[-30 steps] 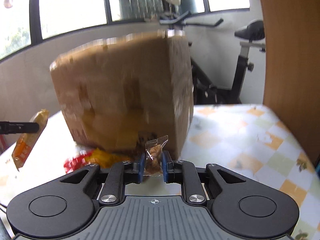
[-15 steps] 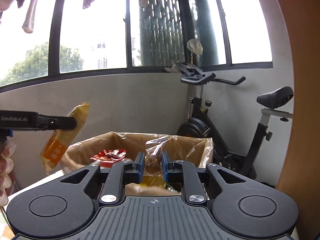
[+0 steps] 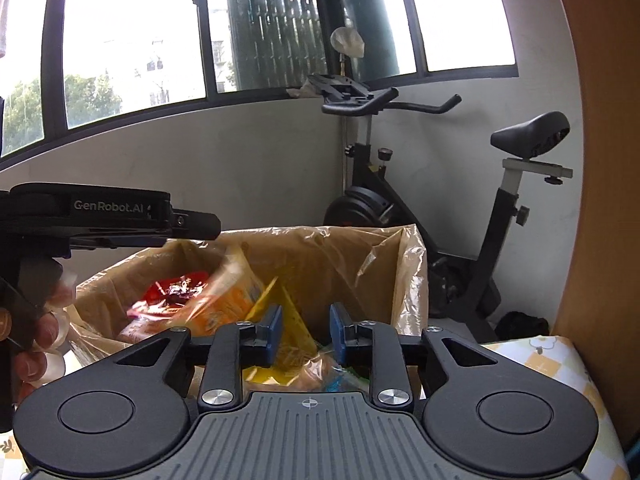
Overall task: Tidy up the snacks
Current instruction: 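Open left tool over the box while right tool releases pastry inside, then move both tools back down toward the remaining snacks beside the box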
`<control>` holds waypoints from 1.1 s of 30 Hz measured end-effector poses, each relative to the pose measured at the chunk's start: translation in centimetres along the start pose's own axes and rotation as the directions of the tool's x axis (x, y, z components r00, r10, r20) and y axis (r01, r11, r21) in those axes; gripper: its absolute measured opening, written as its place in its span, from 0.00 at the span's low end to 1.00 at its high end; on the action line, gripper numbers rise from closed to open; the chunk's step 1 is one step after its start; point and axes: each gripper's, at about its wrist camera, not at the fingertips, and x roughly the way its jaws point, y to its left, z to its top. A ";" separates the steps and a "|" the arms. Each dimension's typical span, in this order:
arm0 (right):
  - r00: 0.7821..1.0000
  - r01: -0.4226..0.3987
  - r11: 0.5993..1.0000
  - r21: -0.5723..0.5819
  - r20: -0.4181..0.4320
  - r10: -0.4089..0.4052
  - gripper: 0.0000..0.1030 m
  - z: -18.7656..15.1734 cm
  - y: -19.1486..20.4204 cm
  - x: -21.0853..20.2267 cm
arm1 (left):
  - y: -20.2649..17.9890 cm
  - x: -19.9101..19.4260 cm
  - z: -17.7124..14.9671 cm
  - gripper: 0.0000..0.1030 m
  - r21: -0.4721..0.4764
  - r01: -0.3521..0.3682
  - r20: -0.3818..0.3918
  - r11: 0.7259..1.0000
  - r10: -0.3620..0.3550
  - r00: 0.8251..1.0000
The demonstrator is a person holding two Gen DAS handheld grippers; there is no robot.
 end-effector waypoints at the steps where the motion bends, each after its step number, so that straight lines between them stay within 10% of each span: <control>1: 1.000 -0.001 1.000 -0.002 0.004 0.001 0.27 0.0 -0.1 -0.3 | 0.2 -0.3 -0.2 0.78 -0.004 0.010 0.005 1.000 -0.010 1.000; 18: 0.995 -0.027 0.999 0.035 0.099 0.023 0.28 -3.8 -1.7 -9.3 | 5.9 -10.8 -4.8 0.74 0.061 0.071 -0.028 0.996 -0.069 0.997; 33: 0.991 0.052 0.994 0.100 -0.127 -0.039 0.28 -12.6 -3.1 -8.1 | 5.6 -6.2 -15.7 0.60 -0.062 0.092 -0.278 0.994 -0.105 0.955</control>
